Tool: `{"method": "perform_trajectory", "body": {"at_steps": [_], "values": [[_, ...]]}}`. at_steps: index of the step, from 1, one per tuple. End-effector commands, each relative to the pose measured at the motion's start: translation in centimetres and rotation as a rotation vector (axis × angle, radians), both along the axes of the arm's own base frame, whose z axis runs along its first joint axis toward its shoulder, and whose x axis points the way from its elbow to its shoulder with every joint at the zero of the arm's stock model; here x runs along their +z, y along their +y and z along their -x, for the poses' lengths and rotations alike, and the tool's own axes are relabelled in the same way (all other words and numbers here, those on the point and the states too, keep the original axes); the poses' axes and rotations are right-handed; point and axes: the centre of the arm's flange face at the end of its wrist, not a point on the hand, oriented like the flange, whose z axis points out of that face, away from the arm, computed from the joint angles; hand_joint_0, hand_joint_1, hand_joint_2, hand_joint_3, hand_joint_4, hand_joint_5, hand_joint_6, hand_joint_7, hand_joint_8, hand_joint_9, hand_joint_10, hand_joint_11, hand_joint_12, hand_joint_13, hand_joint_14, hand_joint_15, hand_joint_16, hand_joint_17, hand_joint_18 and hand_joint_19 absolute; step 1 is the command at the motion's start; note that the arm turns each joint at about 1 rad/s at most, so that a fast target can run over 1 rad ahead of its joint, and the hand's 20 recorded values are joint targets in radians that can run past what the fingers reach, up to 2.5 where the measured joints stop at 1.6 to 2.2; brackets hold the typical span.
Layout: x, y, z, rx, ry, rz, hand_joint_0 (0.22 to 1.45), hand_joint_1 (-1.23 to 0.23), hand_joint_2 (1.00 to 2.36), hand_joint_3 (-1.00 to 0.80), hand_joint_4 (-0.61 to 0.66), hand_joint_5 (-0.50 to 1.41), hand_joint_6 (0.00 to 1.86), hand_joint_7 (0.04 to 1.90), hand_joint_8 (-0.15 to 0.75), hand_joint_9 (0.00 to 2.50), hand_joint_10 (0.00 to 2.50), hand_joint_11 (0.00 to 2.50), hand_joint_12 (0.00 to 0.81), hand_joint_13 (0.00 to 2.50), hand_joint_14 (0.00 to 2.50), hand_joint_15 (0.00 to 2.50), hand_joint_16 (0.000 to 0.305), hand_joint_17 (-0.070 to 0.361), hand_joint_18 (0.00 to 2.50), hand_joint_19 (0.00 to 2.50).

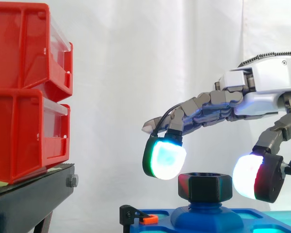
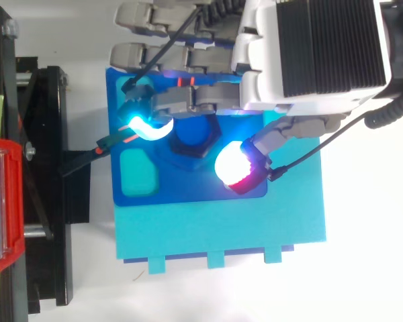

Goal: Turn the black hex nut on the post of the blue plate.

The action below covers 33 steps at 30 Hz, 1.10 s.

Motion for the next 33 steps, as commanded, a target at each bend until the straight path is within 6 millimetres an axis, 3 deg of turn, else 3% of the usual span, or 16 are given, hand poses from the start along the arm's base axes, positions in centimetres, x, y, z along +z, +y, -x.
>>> {"method": "perform_trajectory", "body": {"at_steps": [1, 33], "values": [[-0.02, 0.00, 0.03, 0.000, 0.003, 0.000, 0.45, -0.75, 1.00, -0.50, 0.18, -0.25, 0.50, 0.83, 0.175, 0.16, 0.00, 0.07, 0.327, 0.11, 0.00, 0.00, 0.047, 0.107, 0.17, 0.17], [0.13, -0.43, -0.06, -0.006, -0.012, 0.000, 0.57, -0.77, 1.00, -0.50, 0.23, -0.20, 0.50, 0.95, 0.145, 0.18, 0.00, 0.09, 0.288, 0.10, 0.00, 0.00, 0.040, 0.090, 0.15, 0.19]]}}
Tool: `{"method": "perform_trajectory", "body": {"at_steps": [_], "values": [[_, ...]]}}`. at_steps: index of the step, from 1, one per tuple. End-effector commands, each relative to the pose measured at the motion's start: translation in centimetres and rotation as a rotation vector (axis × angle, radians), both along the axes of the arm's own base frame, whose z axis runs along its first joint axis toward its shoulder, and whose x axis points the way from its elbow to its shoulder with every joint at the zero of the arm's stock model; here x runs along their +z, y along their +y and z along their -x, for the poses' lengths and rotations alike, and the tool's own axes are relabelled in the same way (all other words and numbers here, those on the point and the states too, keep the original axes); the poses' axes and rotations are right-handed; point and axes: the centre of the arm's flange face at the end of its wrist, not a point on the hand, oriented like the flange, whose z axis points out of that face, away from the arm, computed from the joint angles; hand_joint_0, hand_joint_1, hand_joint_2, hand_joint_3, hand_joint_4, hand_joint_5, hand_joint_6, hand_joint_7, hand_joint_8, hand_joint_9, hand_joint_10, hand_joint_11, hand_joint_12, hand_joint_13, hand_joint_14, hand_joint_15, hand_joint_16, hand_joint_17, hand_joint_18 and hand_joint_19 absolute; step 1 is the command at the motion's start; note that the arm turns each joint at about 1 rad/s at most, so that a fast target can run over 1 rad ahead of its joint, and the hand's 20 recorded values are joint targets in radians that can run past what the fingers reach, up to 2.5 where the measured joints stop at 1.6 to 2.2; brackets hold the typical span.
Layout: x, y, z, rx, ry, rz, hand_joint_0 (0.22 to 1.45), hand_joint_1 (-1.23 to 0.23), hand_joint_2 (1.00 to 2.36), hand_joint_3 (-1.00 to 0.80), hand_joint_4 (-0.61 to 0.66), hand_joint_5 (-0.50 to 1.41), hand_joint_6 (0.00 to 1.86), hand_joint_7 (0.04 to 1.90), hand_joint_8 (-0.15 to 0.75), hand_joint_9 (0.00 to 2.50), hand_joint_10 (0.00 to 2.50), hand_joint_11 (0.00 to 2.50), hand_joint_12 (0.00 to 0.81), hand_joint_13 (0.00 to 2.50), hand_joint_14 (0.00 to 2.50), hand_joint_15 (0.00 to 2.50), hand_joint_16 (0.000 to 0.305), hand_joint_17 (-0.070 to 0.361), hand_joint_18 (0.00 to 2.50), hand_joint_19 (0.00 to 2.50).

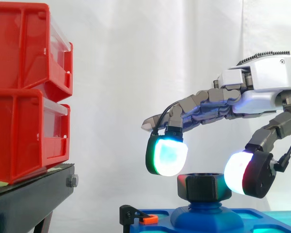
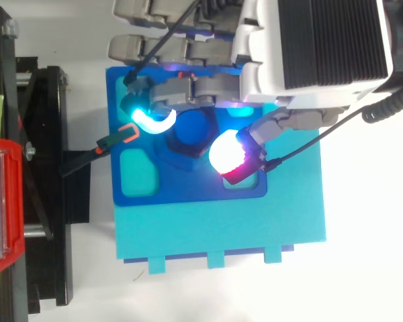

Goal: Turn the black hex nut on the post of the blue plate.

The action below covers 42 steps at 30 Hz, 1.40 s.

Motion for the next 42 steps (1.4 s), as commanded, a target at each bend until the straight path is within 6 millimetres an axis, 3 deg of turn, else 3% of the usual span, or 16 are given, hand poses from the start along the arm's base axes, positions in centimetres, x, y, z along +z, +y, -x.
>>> {"method": "perform_trajectory", "body": {"at_steps": [1, 42], "values": [[-0.02, -0.02, 0.02, 0.000, 0.002, 0.001, 0.57, -0.77, 1.00, -0.50, 0.23, -0.20, 0.50, 0.95, 0.145, 0.18, 0.00, 0.08, 0.288, 0.10, 0.00, 0.00, 0.040, 0.090, 0.15, 0.19], [-0.06, 0.20, -0.17, 0.003, -0.010, -0.001, 0.56, -0.77, 1.00, -0.50, 0.23, -0.19, 0.50, 0.96, 0.142, 0.18, 0.00, 0.09, 0.288, 0.10, 0.00, 0.00, 0.040, 0.090, 0.15, 0.19]]}}
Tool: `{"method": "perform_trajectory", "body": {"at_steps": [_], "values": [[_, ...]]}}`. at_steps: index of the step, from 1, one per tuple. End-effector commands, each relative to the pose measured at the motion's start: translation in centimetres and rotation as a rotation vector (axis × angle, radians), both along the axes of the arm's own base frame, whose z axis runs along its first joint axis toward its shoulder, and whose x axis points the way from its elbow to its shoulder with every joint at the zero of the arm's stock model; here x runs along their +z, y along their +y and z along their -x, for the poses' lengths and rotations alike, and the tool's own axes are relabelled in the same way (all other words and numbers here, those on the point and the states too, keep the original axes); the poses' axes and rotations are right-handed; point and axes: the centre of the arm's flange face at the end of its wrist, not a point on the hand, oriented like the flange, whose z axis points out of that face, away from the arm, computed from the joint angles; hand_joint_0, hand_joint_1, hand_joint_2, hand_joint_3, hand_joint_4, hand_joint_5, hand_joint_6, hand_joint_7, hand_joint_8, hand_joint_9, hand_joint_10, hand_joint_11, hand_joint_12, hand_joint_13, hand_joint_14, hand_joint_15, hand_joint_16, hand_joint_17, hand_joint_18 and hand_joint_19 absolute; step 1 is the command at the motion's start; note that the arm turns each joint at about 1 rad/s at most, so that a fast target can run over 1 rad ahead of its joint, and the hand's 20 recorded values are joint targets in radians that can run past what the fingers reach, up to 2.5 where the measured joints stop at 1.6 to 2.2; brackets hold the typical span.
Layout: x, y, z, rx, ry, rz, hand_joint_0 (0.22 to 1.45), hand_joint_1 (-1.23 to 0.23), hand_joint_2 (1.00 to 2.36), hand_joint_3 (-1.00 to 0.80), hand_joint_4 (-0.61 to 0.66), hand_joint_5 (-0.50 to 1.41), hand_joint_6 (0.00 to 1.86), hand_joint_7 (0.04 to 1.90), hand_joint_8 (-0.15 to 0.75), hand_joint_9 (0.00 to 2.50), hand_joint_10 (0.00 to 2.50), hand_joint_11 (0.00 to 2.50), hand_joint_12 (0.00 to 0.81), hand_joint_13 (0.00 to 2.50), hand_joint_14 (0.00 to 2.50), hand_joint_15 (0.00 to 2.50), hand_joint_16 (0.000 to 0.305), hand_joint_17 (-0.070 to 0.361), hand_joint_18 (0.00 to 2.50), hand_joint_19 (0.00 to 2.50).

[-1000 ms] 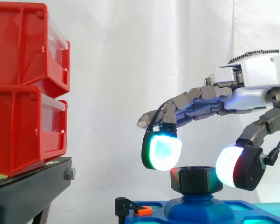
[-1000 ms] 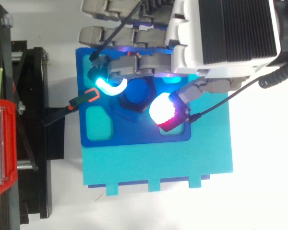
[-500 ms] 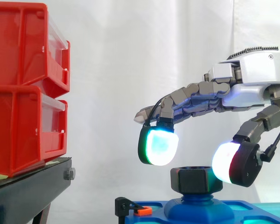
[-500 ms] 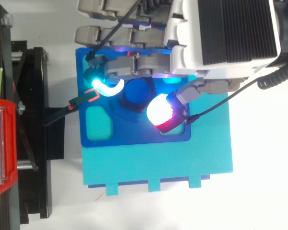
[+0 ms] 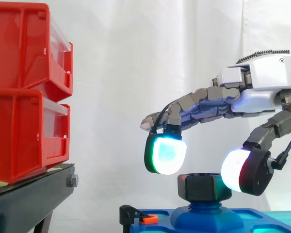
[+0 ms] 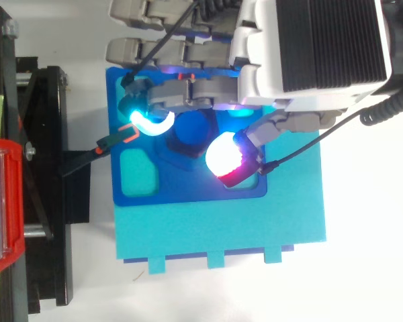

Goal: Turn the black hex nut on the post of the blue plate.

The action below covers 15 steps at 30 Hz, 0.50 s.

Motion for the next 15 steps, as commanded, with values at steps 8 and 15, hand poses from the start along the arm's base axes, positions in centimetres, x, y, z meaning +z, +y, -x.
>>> {"method": "perform_trajectory", "body": {"at_steps": [8, 15], "values": [[0.05, 0.00, -0.03, 0.000, -0.002, 0.002, 0.56, -0.76, 1.00, -0.50, 0.23, -0.20, 0.50, 0.96, 0.143, 0.18, 0.00, 0.10, 0.289, 0.10, 0.00, 0.00, 0.040, 0.090, 0.15, 0.19], [-0.56, 0.01, -0.21, 0.002, 0.003, 0.000, 0.57, -0.77, 1.00, -0.50, 0.23, -0.20, 0.50, 0.96, 0.143, 0.19, 0.00, 0.08, 0.288, 0.10, 0.00, 0.00, 0.040, 0.090, 0.15, 0.19]]}}
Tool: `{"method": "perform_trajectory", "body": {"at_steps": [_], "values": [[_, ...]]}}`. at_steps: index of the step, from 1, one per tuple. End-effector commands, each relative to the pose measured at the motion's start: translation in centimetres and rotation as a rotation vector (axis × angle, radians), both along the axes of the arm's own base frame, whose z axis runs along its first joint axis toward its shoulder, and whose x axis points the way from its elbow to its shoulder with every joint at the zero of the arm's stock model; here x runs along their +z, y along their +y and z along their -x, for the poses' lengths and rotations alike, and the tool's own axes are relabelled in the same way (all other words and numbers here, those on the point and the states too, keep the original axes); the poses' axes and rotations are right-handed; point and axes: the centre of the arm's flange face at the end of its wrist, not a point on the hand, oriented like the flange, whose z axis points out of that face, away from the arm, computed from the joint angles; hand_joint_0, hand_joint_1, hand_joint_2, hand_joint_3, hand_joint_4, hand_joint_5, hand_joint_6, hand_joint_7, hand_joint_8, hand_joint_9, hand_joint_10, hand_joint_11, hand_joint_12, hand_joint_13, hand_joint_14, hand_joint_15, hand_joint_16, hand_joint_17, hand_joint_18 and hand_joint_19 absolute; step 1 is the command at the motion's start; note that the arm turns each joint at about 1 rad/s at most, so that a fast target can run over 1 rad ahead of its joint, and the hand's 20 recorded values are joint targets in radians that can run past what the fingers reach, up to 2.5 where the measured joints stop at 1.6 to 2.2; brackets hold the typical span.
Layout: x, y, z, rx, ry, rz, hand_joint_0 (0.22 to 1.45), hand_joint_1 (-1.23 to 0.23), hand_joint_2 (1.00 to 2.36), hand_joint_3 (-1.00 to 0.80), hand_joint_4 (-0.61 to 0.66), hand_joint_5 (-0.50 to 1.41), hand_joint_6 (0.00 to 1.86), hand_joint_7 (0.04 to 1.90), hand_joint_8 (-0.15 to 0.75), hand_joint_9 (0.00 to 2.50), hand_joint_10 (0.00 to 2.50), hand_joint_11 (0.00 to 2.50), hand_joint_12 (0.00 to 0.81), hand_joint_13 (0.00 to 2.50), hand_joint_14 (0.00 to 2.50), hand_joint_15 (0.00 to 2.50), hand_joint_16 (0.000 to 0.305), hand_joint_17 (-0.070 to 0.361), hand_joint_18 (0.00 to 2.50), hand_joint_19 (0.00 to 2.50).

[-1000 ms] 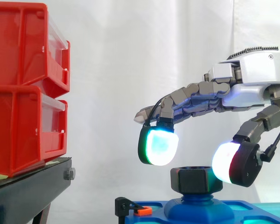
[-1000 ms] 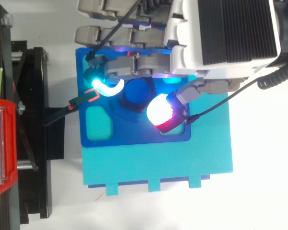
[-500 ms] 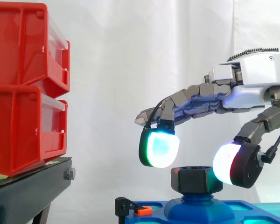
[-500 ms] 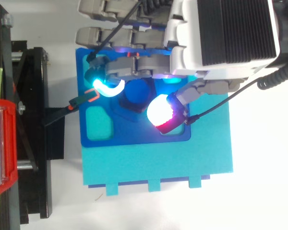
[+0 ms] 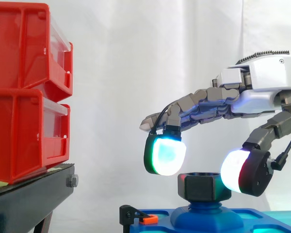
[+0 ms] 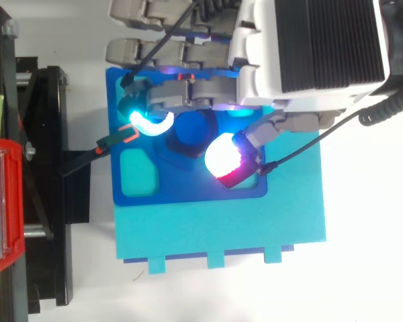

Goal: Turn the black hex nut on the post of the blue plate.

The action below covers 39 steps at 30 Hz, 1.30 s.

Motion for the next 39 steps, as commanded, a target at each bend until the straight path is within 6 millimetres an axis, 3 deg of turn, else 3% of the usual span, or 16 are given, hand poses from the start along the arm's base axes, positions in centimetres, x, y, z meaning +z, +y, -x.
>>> {"method": "perform_trajectory", "body": {"at_steps": [1, 31, 39], "values": [[-0.43, 0.01, -0.10, 0.001, 0.005, -0.001, 0.56, -0.77, 1.00, -0.50, 0.23, -0.20, 0.50, 0.96, 0.143, 0.19, 0.00, 0.09, 0.289, 0.10, 0.00, 0.00, 0.040, 0.090, 0.15, 0.19], [-1.18, -0.38, 0.10, 0.000, 0.034, -0.001, 0.56, -0.75, 1.00, -0.50, 0.23, -0.19, 0.50, 0.96, 0.145, 0.19, 0.00, 0.09, 0.289, 0.10, 0.00, 0.01, 0.040, 0.090, 0.14, 0.21], [-1.20, -0.60, 0.18, -0.003, 0.037, 0.000, 0.39, -0.64, 1.00, -0.50, 0.29, -0.20, 0.50, 0.94, 0.202, 0.20, 0.00, 0.11, 0.354, 0.12, 0.00, 0.01, 0.052, 0.118, 0.19, 0.18]]}}
